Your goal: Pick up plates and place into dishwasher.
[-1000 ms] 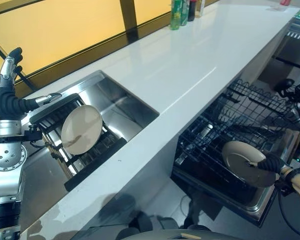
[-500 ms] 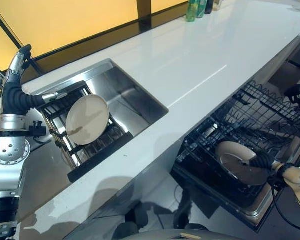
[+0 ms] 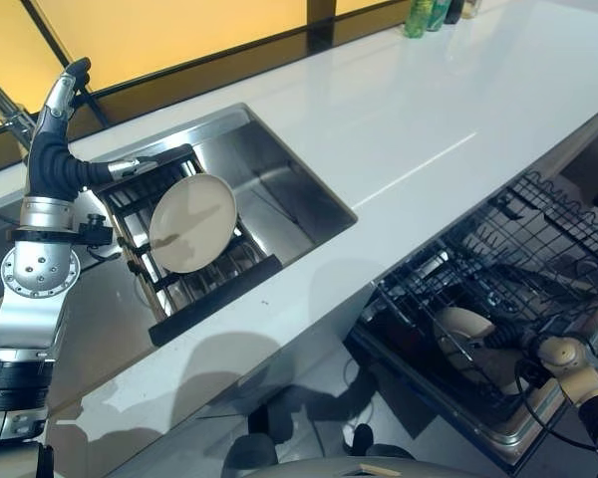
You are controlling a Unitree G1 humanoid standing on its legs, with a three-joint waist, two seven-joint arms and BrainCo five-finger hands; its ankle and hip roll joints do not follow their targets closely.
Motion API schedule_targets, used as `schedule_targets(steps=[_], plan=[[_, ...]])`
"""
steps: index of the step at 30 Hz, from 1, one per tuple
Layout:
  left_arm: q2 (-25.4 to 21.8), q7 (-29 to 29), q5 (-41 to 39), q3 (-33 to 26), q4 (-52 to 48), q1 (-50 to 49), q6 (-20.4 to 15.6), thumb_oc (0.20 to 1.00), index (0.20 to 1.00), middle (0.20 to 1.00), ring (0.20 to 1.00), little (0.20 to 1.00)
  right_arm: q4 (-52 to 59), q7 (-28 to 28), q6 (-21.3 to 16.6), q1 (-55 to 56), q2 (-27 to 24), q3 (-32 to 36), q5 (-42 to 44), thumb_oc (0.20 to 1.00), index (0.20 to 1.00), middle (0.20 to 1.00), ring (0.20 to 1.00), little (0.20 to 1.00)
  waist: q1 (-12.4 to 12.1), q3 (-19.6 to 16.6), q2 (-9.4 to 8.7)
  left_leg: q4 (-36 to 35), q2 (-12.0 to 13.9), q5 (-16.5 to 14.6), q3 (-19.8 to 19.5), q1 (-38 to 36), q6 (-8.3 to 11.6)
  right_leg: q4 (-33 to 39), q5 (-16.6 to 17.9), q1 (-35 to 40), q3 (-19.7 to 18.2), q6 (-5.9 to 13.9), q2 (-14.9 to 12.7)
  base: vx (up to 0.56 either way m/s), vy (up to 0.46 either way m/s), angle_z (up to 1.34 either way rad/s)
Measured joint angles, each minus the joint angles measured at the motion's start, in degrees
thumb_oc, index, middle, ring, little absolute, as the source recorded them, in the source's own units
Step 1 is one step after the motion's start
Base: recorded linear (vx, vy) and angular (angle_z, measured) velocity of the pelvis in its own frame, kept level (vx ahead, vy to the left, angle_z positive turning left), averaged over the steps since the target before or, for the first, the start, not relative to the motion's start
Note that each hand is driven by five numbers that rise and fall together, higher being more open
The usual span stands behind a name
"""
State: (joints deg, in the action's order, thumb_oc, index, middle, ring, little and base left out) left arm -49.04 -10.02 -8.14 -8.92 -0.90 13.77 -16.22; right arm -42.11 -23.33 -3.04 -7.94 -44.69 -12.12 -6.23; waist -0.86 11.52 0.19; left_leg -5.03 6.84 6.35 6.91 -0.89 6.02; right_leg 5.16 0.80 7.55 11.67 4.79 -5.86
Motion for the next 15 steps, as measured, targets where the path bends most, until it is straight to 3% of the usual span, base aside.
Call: schedule_targets(steps=[3,4,5,6,15], plan=[[-0.1,0.5,0.0,0.0,0.0,0.0,0.3,1.0,1.0,1.0,1.0,1.0,0.1,2.6,0.0,1.1,1.0,0.1,0.0,0.2,0.2,0.2,0.2,0.2,0.0,0.0,-0.13,-0.2,0.0,0.0,-0.3,-0.5,0.02,0.0,-0.2,0.6,0.0,-0.01,0.0,0.01,0.018,0.05],[-0.1,0.6,0.0,0.0,0.0,0.0,0.3,1.0,1.0,1.0,1.0,1.0,0.1,3.2,0.0,1.3,1.3,0.2,0.0,0.526,0.526,0.526,0.526,0.526,0.0,0.0,-0.15,-0.3,0.0,0.0,-0.6,-0.4,0.1,0.0,-0.2,0.7,0.0,-0.02,0.1,0.02,0.016,0.06],[-0.2,0.9,-0.1,0.0,0.0,0.0,0.3,1.0,1.0,1.0,1.0,1.0,0.2,3.8,0.0,1.6,1.5,0.2,0.0,0.796,0.796,0.796,0.796,0.796,0.0,0.0,-0.22,-0.3,0.0,0.0,-0.6,-0.5,0.1,0.0,-0.2,0.8,0.0,-0.03,0.1,0.03,0.018,0.04],[-0.3,1.1,-0.1,0.0,0.0,0.0,0.4,1.0,1.0,1.0,1.0,1.0,0.2,4.4,0.0,2.0,1.8,0.2,0.0,1.0,1.0,1.0,1.0,1.0,0.0,-0.1,-0.32,-0.3,0.0,0.0,-0.6,-0.5,0.07,0.0,-0.2,0.8,0.0,-0.03,0.1,0.0,0.0,0.0],[-1.8,2.4,0.0,0.0,0.0,0.0,0.4,1.0,1.0,1.0,1.0,1.0,5.6,8.2,0.1,5.6,3.9,2.4,0.2,1.0,1.0,1.0,1.0,1.0,0.3,-0.8,-1.23,0.0,-0.1,0.1,-0.7,-0.6,-0.04,0.0,-0.2,1.1,0.1,-0.04,0.0,0.0,0.002,0.0]])
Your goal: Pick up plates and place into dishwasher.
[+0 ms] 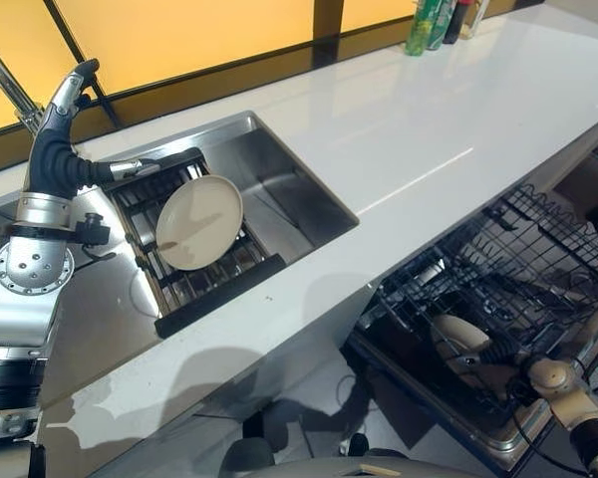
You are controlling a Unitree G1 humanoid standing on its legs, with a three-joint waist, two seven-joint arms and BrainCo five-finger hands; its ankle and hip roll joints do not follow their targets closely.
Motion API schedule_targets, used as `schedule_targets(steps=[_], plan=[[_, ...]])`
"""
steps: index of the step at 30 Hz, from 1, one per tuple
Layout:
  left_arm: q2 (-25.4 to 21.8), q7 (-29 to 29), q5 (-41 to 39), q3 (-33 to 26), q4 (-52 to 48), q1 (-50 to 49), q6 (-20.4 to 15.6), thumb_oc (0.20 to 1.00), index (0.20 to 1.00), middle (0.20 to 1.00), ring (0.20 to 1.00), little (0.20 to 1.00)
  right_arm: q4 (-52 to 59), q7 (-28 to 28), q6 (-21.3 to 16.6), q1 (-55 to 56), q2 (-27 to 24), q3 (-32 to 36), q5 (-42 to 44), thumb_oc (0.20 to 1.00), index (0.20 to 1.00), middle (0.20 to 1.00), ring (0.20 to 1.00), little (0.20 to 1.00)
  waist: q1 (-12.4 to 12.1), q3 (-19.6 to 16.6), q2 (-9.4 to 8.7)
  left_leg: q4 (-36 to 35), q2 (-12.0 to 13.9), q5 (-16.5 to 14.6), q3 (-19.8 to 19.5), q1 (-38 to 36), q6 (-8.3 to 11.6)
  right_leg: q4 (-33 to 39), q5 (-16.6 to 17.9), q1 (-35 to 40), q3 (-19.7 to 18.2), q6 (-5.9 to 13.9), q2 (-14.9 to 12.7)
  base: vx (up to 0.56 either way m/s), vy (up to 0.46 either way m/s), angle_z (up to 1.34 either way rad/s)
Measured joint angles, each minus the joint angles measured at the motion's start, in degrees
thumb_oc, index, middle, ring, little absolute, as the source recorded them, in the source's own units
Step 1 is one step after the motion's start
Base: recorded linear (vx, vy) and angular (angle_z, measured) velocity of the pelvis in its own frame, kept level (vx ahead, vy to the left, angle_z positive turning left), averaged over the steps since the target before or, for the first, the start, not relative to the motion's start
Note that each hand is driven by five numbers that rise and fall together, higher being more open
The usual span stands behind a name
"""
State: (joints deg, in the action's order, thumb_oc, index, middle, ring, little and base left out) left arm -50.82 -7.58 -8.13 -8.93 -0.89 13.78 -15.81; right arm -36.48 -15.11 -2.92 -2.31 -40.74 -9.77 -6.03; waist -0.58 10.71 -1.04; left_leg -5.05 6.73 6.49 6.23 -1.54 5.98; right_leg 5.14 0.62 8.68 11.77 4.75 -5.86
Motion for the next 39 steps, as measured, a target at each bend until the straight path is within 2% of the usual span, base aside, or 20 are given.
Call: schedule_targets(steps=[5,13,14,20,26,28,31,34,39], plan=[[0.0,0.4,0.0,-0.2,0.0,-0.7,-0.1,1.0,1.0,1.0,1.0,1.0,7.9,2.9,1.6,3.7,1.0,1.5,-0.1,1.0,1.0,1.0,1.0,1.0,0.4,-0.2,0.05,0.0,0.0,0.0,0.0,-0.2,-0.04,0.0,0.0,0.2,0.0,0.0,0.0,0.0,0.0,0.0],[0.1,0.9,0.0,-1.7,0.0,-5.9,-0.4,1.0,1.0,1.0,1.0,1.0,18.3,4.6,3.3,8.5,1.9,11.0,-4.1,1.0,1.0,1.0,1.0,1.0,1.8,-0.3,0.09,0.0,0.0,0.0,0.3,-1.0,-0.1,0.0,0.1,0.7,-0.5,0.06,0.0,0.0,0.007,-0.02],[0.1,0.9,0.0,-1.8,0.0,-6.6,-0.4,1.0,1.0,1.0,1.0,1.0,19.7,4.7,3.4,8.7,1.8,12.2,-4.6,1.0,1.0,1.0,1.0,1.0,2.7,-0.4,0.07,0.0,0.0,0.0,0.3,-1.0,-0.1,0.0,0.1,0.7,-0.6,0.05,0.1,-0.03,0.01,-0.02],[1.3,1.0,0.1,-3.6,3.8,-11.0,-0.2,1.0,1.0,1.0,1.0,1.0,27.1,5.8,3.2,8.9,1.1,17.1,-5.7,1.0,1.0,1.0,1.0,1.0,3.1,-1.4,0.49,0.0,0.8,-0.3,1.6,-2.1,0.27,0.0,0.1,0.7,-2.3,-0.19,0.7,-0.03,-0.008,-0.14],[3.7,2.0,0.2,-3.7,7.9,-12.6,0.4,1.0,1.0,1.0,1.0,1.0,31.8,8.2,2.6,8.8,-2.1,19.9,-5.7,1.0,1.0,1.0,1.0,1.0,2.9,-1.6,1.23,1.6,1.1,-0.9,2.1,-2.7,0.81,-0.1,-0.1,1.0,-3.6,-0.61,1.4,0.0,0.002,-0.1],[4.1,2.8,0.4,-4.1,9.6,-13.4,0.4,1.0,1.0,1.0,1.0,1.0,34.4,9.0,1.8,8.6,-2.6,20.6,-5.7,1.0,1.0,1.0,1.0,1.0,2.7,-1.6,1.58,3.9,1.7,-2.8,0.0,-2.7,1.6,-0.6,-0.7,1.1,-5.0,-1.05,1.7,0.09,0.118,-0.28],[6.8,3.4,0.6,-5.6,10.2,-15.2,0.2,1.0,1.0,1.0,1.0,1.0,36.8,10.4,0.6,8.2,-2.9,20.9,-5.8,1.0,1.0,1.0,1.0,1.0,2.8,-1.2,2.63,5.1,1.9,-4.0,-1.9,-2.7,1.87,-1.5,-0.9,0.7,-6.0,-1.22,1.7,0.14,0.205,-0.19],[8.8,4.3,0.7,-6.3,10.6,-16.6,0.3,1.0,1.0,1.0,1.0,1.0,36.9,10.8,0.3,8.6,-2.9,21.1,-5.8,1.0,1.0,1.0,1.0,1.0,3.0,-1.3,3.57,4.3,1.6,-4.2,-1.6,-2.8,1.28,-1.9,-0.6,0.1,-6.8,-0.64,1.2,0.16,0.197,-0.13],[9.2,5.6,2.6,-6.3,13.0,-15.1,2.3,1.0,1.0,1.0,1.0,1.0,36.9,11.5,-0.2,9.2,-2.9,22.0,-5.7,1.0,1.0,1.0,1.0,1.0,3.4,-1.4,3.87,3.2,0.5,-3.9,-1.3,-2.9,0.95,-1.9,-0.7,-0.7,-6.8,0.03,0.2,0.15,0.16,-0.01]])
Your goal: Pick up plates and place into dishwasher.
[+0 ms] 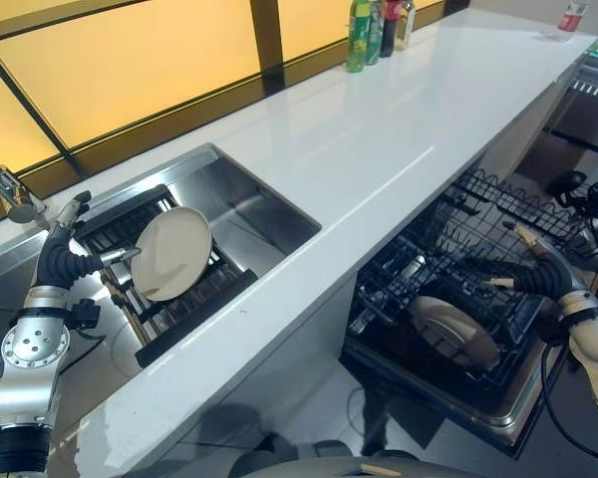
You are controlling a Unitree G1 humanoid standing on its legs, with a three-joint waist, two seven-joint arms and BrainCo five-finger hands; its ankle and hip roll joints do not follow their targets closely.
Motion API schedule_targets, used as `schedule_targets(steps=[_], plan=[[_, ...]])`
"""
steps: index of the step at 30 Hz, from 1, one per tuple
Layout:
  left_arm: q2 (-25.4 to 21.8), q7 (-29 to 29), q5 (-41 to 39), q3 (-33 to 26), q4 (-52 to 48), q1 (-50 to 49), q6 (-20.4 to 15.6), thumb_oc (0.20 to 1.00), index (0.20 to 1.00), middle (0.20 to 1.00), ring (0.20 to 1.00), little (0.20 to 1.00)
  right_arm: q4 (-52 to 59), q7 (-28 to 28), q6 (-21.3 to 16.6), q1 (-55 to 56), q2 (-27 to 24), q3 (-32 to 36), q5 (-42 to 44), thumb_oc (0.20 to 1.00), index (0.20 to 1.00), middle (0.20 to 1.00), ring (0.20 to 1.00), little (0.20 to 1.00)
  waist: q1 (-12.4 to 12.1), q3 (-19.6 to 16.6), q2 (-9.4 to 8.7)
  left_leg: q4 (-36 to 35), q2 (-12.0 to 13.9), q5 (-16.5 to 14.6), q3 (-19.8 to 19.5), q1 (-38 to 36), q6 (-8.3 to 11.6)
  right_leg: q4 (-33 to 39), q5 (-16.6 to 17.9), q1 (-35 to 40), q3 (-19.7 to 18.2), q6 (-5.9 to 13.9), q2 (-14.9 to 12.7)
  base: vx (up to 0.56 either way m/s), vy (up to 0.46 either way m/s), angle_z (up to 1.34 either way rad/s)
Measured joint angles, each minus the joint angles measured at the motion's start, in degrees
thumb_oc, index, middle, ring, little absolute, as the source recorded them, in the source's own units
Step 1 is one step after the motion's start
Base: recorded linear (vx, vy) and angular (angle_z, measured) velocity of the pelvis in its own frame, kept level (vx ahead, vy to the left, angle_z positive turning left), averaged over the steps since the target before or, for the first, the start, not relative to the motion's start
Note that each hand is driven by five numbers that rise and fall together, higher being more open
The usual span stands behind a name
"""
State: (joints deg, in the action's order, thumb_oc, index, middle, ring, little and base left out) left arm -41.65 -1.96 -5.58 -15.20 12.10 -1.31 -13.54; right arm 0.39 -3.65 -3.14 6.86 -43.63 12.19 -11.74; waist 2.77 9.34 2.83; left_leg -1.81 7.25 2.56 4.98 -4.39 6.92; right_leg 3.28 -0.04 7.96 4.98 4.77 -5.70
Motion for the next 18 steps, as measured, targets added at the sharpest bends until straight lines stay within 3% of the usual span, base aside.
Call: schedule_targets(steps=[8,18], plan=[[-2.2,0.7,0.3,1.1,9.3,2.0,3.5,1.0,1.0,1.0,1.0,1.0,1.8,0.1,0.1,0.0,-0.4,0.7,0.2,1.0,1.0,1.0,1.0,1.0,1.4,1.1,0.57,-1.0,-1.6,0.0,1.2,0.0,-0.9,-0.5,-0.1,-1.3,-1.3,1.07,-1.6,0.13,0.141,-0.09],[-2.7,-2.0,-0.2,3.7,15.3,7.9,5.9,1.0,1.0,1.0,1.0,1.0,1.8,0.4,0.3,-1.0,-5.3,0.5,1.9,1.0,1.0,1.0,1.0,1.0,3.3,6.1,1.26,0.6,-3.5,-0.6,2.8,2.6,-2.41,-3.8,-0.6,-5.9,-3.3,2.5,-3.5,0.03,0.096,-0.09]])
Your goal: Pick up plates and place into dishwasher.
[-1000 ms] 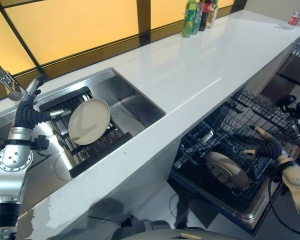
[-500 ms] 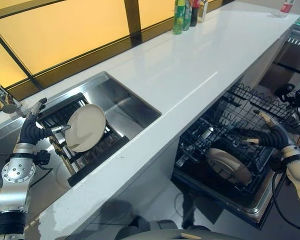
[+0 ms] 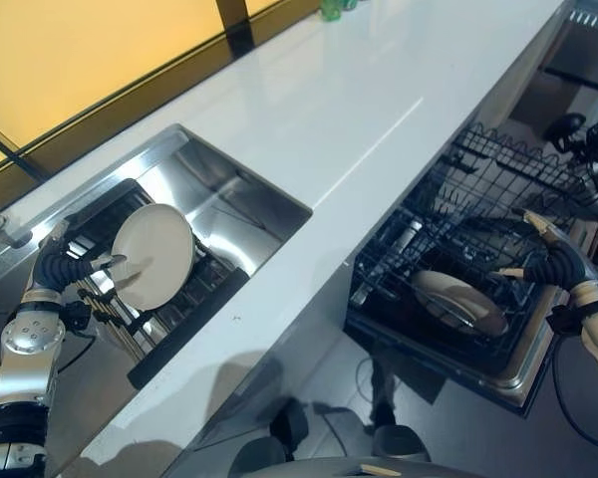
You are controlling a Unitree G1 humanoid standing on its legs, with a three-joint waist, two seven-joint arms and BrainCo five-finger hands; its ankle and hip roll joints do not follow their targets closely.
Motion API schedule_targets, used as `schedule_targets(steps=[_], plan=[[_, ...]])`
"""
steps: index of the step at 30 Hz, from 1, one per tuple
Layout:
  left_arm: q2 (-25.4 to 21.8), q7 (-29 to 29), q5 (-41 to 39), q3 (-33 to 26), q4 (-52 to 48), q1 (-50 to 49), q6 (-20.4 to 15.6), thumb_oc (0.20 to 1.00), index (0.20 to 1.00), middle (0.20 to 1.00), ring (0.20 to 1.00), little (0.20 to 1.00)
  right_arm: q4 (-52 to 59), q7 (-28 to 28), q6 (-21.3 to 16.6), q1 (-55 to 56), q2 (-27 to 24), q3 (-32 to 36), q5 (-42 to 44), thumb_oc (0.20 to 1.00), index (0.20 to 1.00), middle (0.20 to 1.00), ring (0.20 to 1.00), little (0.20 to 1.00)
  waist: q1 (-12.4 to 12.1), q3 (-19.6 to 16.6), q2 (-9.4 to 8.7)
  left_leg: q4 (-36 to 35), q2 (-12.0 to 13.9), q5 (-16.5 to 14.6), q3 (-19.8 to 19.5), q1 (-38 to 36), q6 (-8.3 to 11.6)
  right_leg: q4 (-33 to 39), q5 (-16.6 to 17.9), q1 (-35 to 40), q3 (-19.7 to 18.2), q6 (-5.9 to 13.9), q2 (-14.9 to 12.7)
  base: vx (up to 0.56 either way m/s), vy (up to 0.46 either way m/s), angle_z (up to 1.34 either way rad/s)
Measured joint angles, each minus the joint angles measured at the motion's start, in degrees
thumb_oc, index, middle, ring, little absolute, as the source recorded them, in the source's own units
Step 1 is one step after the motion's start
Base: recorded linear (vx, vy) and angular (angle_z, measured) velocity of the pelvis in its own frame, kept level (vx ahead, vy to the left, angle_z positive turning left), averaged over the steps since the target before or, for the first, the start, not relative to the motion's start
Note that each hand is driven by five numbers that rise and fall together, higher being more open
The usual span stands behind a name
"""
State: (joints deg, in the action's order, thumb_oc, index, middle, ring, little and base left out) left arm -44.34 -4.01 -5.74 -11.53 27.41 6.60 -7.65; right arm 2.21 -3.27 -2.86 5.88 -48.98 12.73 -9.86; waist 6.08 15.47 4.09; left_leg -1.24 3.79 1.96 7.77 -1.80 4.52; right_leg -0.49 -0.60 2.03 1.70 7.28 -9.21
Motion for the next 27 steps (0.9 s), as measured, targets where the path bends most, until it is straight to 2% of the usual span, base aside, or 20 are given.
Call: schedule_targets(steps=[3,8,11,13,20,27], plan=[[-0.9,-0.4,0.0,1.6,1.9,2.3,0.6,1.0,1.0,1.0,1.0,1.0,0.0,0.1,0.1,-1.7,-0.8,0.0,0.4,1.0,1.0,1.0,1.0,1.0,1.0,2.1,-0.16,0.9,-0.4,-0.3,0.1,0.5,-0.38,-0.6,0.1,-0.6,-0.4,0.18,-0.3,0.01,0.087,-0.06],[-1.6,-0.1,-0.3,2.6,3.8,5.1,0.6,1.0,1.0,1.0,1.0,1.0,0.0,0.2,0.4,-2.4,-1.7,0.0,0.6,1.0,1.0,1.0,1.0,1.0,1.1,4.2,0.07,1.3,-0.8,-0.4,0.8,1.5,-0.54,-1.8,0.2,-2.7,-1.3,0.35,-0.5,-0.01,0.101,-0.12],[-2.1,-0.1,-0.3,5.6,6.4,8.1,0.6,1.0,1.0,1.0,1.0,1.0,0.0,0.7,0.7,-4.1,-2.9,-1.1,0.6,1.0,1.0,1.0,1.0,1.0,1.4,5.8,0.22,2.7,-1.1,-0.7,1.4,2.9,-0.91,-3.5,0.1,-4.7,-1.4,0.56,-1.0,-0.04,0.142,-0.09],[-2.2,-0.2,-0.6,6.5,8.1,9.7,0.7,1.0,1.0,1.0,1.0,1.0,0.0,1.1,0.7,-5.9,-4.1,-2.3,0.6,1.0,1.0,1.0,1.0,1.0,2.5,6.9,0.3,3.8,-1.4,-1.0,1.4,4.2,-1.34,-4.3,0.2,-5.8,-1.5,0.83,-1.5,-0.04,0.135,-0.03],[-6.5,-1.1,0.2,8.6,17.9,15.0,5.0,1.0,1.0,1.0,1.0,1.0,0.1,1.3,1.1,-8.0,-7.7,-2.8,1.7,1.0,1.0,1.0,1.0,1.0,4.0,8.8,0.74,6.2,-2.1,-1.6,2.2,6.6,-1.99,-5.8,0.5,-8.4,-2.9,1.43,-2.4,-0.02,0.098,-0.05],[-8.1,-0.2,0.5,10.2,23.8,18.8,7.8,1.0,1.0,1.0,1.0,1.0,0.2,1.3,2.0,-8.5,-10.2,-4.5,2.6,1.0,1.0,1.0,1.0,1.0,4.5,9.7,0.99,6.8,-2.2,-1.9,3.0,7.0,-2.14,-6.2,0.7,-9.2,-3.7,1.6,-2.6,-0.03,0.073,-0.05]])
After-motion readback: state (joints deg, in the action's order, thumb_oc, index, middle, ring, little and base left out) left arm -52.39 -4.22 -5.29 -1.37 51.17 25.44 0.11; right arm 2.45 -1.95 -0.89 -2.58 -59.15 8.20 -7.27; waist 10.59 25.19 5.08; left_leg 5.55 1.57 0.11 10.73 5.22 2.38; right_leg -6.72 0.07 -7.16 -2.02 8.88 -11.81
